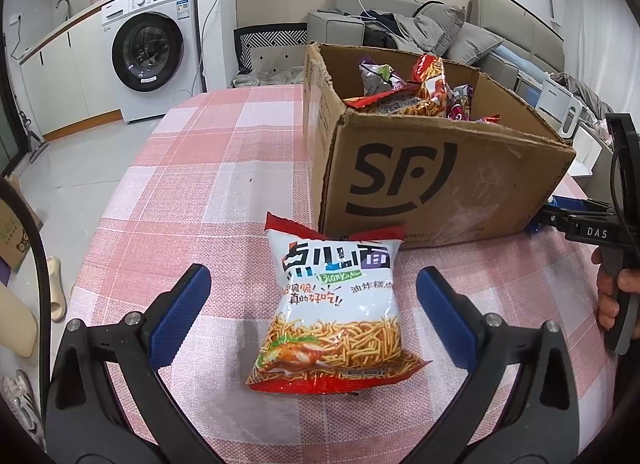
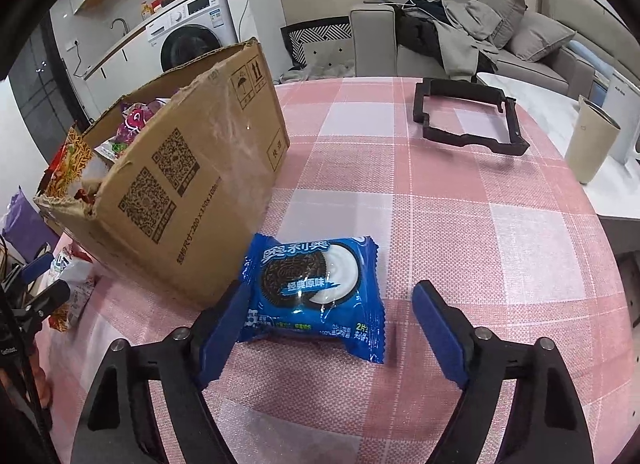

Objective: Organize snacks
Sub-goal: 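Move the right gripper to the blue Oreo pack while the left gripper approaches the white noodle-snack bag, then grasp the blue Oreo pack with the right gripper while the left gripper grasps the white noodle-snack bag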

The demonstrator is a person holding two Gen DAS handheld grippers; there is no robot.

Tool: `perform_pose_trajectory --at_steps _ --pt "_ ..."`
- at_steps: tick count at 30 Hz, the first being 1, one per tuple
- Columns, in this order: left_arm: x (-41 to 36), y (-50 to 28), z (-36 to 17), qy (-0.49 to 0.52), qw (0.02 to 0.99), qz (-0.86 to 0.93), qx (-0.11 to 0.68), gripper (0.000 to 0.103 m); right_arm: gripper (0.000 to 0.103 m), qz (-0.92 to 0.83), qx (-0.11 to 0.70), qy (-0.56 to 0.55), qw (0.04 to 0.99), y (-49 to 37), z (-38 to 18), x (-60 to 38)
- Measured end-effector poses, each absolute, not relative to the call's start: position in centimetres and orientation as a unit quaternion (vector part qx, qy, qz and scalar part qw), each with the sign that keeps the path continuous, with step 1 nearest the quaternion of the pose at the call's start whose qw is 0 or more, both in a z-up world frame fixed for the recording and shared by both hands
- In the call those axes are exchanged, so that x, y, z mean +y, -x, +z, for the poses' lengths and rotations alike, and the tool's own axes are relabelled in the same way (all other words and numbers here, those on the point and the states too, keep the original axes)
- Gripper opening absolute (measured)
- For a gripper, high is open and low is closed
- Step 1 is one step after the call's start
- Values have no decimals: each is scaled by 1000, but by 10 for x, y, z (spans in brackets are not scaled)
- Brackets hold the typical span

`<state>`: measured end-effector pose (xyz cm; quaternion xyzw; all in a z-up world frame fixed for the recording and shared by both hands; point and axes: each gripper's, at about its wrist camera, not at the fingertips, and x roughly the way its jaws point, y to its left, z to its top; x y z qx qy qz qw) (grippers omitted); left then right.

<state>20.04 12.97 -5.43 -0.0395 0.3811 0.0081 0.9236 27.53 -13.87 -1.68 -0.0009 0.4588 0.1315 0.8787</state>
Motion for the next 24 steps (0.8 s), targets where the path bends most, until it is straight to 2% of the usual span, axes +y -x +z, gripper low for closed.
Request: perform_pose_trajectory --at_steps 2,4,5,9,20,24 --pt "129 -199 -55 38 924 7 381 102 76 138 457 2 879 -274 -16 -137" --pt "129 -199 -55 39 923 7 382 102 64 150 454 -3 878 -272 -15 -136" --pt "129 -199 -55 39 924 7 381 102 55 152 453 -4 878 -271 -14 -136" --pt "130 -198 -55 43 924 8 381 102 47 155 449 -17 880 -269 -13 -140" --pt "134 -200 -62 51 917 -4 395 102 47 151 433 -52 887 -264 -7 -152" --pt "136 -203 -66 62 912 -16 405 94 47 149 422 -63 892 -261 -2 -156"
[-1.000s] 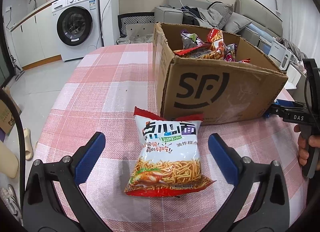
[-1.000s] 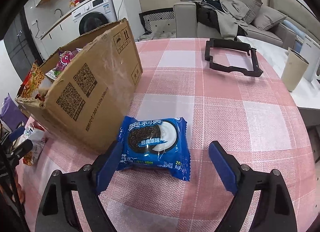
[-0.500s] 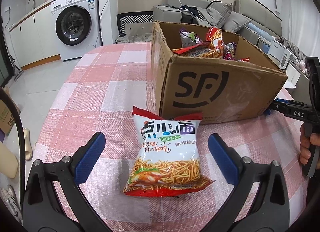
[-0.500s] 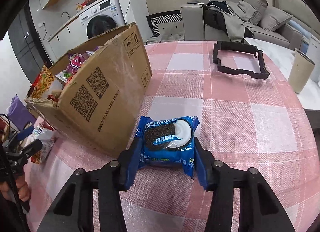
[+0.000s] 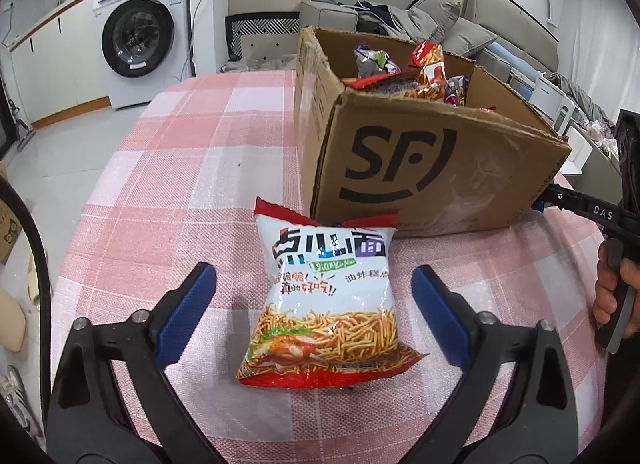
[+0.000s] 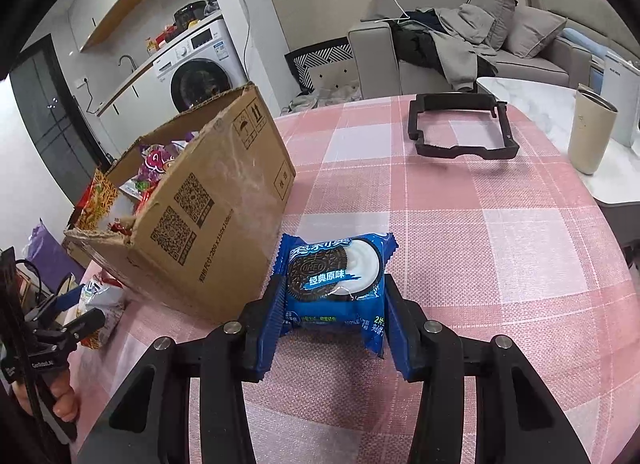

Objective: Organize snacks
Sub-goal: 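Grasp the blue Oreo pack with the right gripper while the left gripper grasps the white noodle-snack bag, then carry the blue Oreo pack and white noodle-snack bag over the box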

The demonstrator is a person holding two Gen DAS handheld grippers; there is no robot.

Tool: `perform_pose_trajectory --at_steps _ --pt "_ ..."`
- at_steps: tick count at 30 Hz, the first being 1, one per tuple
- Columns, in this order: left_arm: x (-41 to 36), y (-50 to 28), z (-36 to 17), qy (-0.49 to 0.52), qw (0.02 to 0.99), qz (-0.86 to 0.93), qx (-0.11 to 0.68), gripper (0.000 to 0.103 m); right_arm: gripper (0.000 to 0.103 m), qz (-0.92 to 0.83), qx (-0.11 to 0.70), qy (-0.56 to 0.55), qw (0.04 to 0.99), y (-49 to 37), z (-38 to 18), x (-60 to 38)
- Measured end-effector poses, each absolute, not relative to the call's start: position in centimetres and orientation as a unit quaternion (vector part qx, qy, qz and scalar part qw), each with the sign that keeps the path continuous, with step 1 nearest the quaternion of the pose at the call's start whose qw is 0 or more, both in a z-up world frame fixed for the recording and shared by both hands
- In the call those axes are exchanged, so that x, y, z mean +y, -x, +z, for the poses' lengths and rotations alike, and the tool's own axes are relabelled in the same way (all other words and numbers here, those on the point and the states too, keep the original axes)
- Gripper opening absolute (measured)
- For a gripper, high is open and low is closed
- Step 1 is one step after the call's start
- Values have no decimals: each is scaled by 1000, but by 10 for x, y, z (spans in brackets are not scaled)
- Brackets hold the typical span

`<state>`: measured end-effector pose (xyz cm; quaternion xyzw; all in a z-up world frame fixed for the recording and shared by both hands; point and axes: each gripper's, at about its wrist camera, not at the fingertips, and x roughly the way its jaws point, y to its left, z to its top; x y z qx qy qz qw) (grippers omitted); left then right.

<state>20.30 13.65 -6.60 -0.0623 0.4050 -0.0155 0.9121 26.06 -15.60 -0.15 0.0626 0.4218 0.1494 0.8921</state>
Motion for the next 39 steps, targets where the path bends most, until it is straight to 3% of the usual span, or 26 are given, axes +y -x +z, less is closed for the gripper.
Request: perform_pose_trajectory --at_steps 2,5,8,39 --pt "137 -206 -69 67 908 -18 413 77 47 150 417 -68 894 -260 0 -158" --pt "138 -206 -72 80 905 -37 417 61 47 148 411 -74 896 -258 2 -161" --pt "134 -205 -71 74 907 -43 412 53 47 150 405 -78 899 -256 4 -163" --pt "117 -171 -46 61 920 -66 382 49 47 168 347 -122 915 -240 23 -183"
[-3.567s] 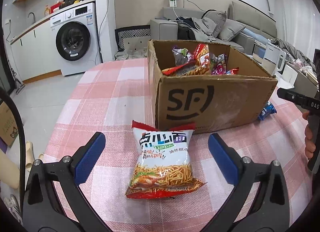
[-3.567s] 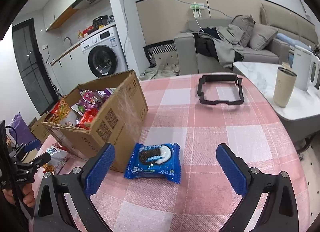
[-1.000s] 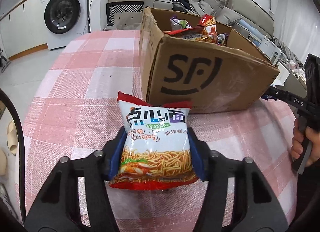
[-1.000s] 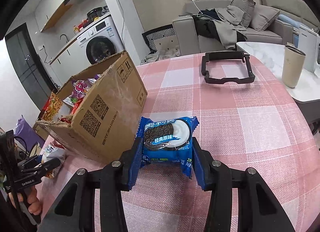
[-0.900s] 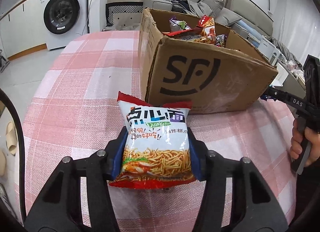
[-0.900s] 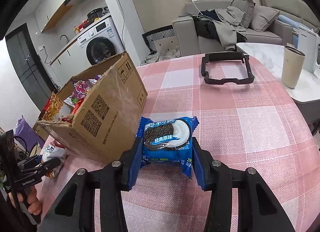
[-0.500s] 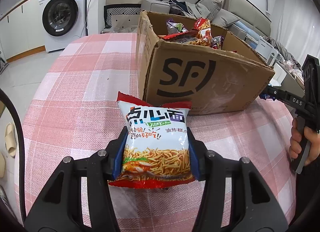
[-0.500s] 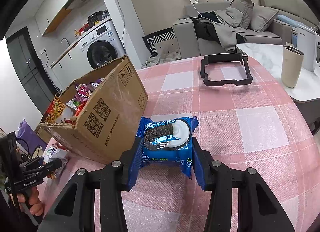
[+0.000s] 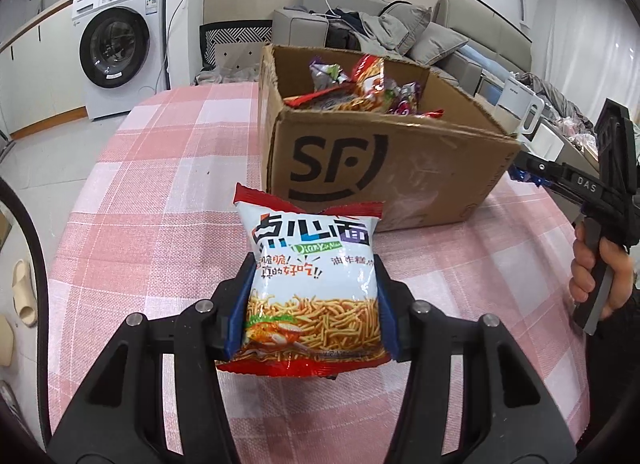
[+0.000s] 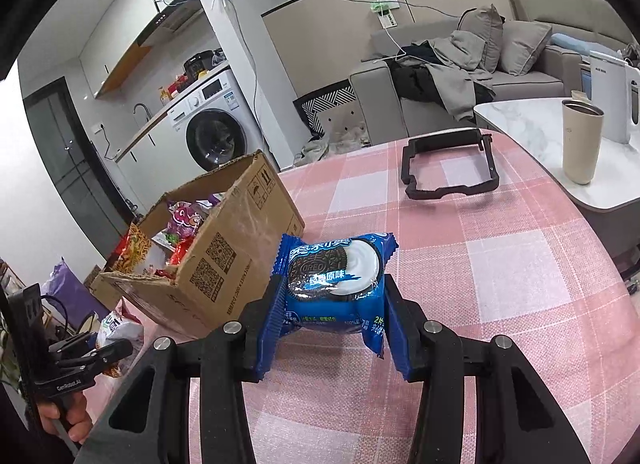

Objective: Organize snacks
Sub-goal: 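Carry the blue Oreo pack and white noodle-snack bag over the box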

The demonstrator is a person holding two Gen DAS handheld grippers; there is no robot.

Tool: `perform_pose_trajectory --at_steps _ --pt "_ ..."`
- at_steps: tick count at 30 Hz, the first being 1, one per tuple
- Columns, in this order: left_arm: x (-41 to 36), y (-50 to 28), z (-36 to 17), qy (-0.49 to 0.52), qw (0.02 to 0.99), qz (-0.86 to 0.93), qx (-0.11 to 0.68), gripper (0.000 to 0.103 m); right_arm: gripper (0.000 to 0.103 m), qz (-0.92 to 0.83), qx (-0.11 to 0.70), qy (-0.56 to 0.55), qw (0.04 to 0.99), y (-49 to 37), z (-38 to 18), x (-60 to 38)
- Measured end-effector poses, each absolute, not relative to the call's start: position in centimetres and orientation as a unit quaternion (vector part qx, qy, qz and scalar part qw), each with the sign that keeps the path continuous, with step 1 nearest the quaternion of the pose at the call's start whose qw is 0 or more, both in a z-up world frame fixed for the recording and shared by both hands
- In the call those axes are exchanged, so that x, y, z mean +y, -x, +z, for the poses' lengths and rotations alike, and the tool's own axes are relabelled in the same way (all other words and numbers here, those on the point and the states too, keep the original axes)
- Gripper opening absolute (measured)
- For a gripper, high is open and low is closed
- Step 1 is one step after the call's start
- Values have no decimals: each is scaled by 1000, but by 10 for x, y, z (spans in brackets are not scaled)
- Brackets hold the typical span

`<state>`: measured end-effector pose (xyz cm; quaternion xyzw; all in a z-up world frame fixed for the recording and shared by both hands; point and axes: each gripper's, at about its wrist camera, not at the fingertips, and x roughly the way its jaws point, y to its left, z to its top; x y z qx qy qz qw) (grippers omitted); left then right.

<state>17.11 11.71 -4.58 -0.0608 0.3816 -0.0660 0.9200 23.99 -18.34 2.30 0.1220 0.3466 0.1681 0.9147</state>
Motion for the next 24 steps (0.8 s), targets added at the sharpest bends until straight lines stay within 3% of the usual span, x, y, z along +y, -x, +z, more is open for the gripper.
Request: perform_pose_trajectory --at_steps 24 --pt "103 -121 55 54 951 -66 298 49 47 218 297 -116 922 -210 77 -155"
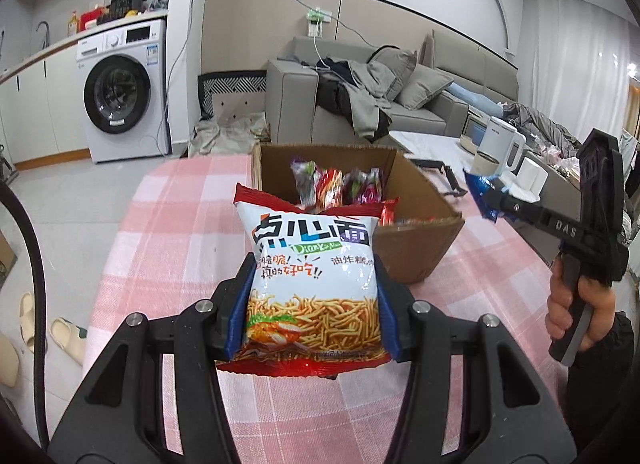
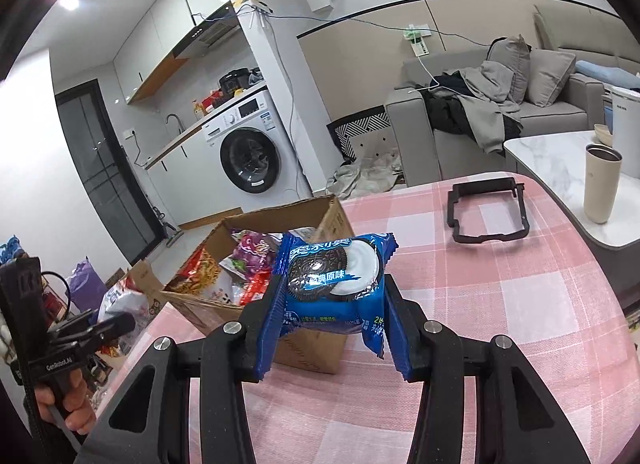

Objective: Organize snacks
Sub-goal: 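Carry the blue Oreo pack and white noodle-snack bag over the box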

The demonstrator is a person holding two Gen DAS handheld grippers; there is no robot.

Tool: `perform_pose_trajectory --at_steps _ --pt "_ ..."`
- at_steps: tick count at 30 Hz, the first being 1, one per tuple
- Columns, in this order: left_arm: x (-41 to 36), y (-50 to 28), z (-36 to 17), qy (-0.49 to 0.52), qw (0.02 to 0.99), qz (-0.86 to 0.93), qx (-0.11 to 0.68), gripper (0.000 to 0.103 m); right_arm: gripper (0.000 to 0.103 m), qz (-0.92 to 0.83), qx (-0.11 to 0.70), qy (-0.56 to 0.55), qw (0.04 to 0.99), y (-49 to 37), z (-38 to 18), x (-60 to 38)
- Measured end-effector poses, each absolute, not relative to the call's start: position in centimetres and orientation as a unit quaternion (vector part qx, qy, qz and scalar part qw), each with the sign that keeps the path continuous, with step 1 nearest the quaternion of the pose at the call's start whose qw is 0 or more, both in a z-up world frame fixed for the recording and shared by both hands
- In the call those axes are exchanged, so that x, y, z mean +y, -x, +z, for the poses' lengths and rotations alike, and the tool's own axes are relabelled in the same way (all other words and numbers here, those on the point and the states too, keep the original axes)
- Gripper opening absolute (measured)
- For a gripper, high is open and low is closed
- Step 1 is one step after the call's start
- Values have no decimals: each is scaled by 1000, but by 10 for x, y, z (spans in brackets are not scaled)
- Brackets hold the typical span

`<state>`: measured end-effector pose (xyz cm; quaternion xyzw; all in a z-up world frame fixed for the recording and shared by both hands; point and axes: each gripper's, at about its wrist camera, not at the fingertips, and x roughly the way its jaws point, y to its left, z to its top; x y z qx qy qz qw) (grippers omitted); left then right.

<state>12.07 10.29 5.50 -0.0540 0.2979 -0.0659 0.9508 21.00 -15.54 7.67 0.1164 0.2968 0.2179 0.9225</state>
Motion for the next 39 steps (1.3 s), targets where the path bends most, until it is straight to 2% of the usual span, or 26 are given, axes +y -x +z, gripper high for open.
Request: perform_pose_trajectory --at_steps 21,39 --pt "99 -149 119 35 965 -48 255 49 47 261 280 -78 921 -201 118 -94" --pt "79 -226 123 25 964 -42 263 49 47 251 296 -82 918 -234 115 -72"
